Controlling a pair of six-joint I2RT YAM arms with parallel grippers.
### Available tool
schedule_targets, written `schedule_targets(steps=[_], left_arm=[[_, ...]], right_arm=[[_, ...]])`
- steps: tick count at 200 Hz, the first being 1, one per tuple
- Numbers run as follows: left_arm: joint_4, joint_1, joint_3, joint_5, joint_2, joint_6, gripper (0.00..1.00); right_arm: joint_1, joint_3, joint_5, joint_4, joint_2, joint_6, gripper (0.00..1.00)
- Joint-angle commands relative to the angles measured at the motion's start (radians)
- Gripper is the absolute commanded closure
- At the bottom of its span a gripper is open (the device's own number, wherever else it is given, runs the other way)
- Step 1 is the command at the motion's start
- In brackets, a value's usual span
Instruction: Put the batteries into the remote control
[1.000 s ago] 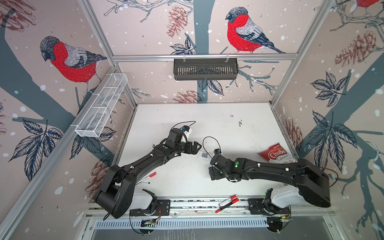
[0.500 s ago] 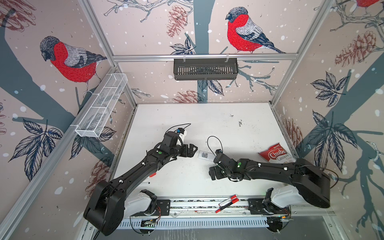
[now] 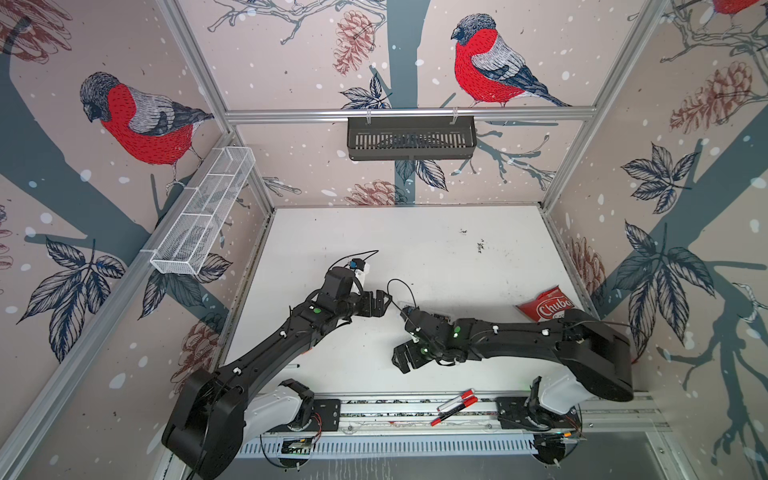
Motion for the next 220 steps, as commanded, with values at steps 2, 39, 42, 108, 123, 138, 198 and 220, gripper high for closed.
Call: schedule_targets(steps=[2, 39, 42, 108, 123, 138, 198, 220], left_arm=[[0.014, 0.002, 0.002, -0.004, -0.005, 0.003, 0.03], [-0.023, 0.003, 0.009, -0.096, -0.045, -0.012, 0.03], [-0.027, 0.005, 0.008, -0.111, -0.052, -0.014, 0.03], [-0.157, 0.142, 0.003, -0.193, -0.237, -0.046, 0.03], [-0.177, 0.144, 0.006, -0.202, -0.260, -0.042, 0.03], [-0.185, 0.144, 0.003, -0.202, -0.275, -0.044, 0.03], [-0.177, 0.145, -0.002, -0.184, -0.279, -0.037, 0.03], [-0.175, 0.144, -0.006, -0.185, -0.290, -0.039, 0.03]], right_arm=[[0.003, 0.092, -0.040, 0.008, 0.045, -0.026, 0.01], [-0.061, 0.091, -0.076, 0.007, 0.008, -0.063, 0.01], [-0.067, 0.094, -0.083, 0.009, 0.013, -0.072, 0.01], [-0.121, 0.234, -0.202, -0.010, 0.214, -0.218, 0.01], [-0.120, 0.224, -0.216, -0.018, 0.233, -0.223, 0.01], [-0.120, 0.176, -0.215, -0.015, 0.210, -0.217, 0.01], [-0.092, -0.032, -0.191, -0.062, 0.028, -0.175, 0.01], [-0.057, -0.039, -0.189, -0.068, -0.003, -0.180, 0.01]])
